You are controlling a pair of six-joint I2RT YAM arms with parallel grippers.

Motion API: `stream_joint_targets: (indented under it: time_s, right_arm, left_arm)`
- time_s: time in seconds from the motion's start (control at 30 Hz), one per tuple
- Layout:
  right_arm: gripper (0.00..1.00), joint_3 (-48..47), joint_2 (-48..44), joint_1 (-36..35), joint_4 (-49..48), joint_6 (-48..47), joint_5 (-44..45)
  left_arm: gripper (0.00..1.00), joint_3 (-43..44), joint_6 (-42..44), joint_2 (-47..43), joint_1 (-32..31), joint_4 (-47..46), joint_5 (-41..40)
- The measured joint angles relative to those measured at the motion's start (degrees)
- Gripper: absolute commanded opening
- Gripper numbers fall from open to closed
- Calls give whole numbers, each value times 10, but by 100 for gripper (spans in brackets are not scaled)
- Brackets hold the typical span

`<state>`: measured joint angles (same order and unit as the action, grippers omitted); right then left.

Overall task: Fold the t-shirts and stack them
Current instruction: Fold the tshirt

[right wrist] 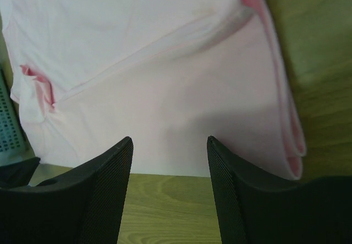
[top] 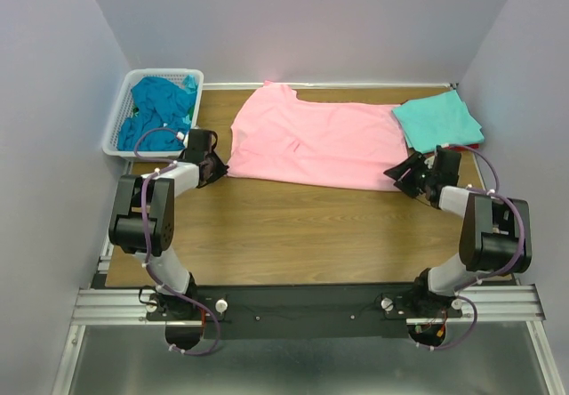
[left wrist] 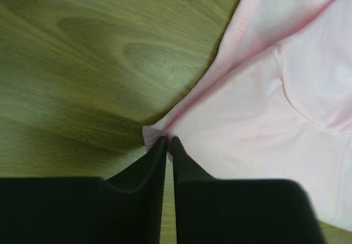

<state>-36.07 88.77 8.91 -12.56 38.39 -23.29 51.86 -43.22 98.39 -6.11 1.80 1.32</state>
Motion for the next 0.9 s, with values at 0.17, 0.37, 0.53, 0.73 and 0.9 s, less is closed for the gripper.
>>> stream_joint_targets:
  time_s: [0.17, 0.37, 0.53, 0.73, 0.9]
  right_arm:
    - [64, 19, 9, 29, -7, 21, 5]
    - [64, 25, 9, 48, -13, 35, 4]
    - [64, 25, -1, 51, 9, 31, 5]
    - [65, 35, -54, 55, 83, -6, -5]
    - [65, 35, -84, 56, 128, -30, -65]
  left_arm:
    - [2, 0, 2, 0, 0, 10, -21]
    - [2, 0, 12, -8, 2, 31, -44]
    - [14, -35, 30, -56, 2, 79, -69]
    - [40, -113, 42, -172, 10, 131, -89]
    - [46, -128, 44, -270, 12, 161, -100]
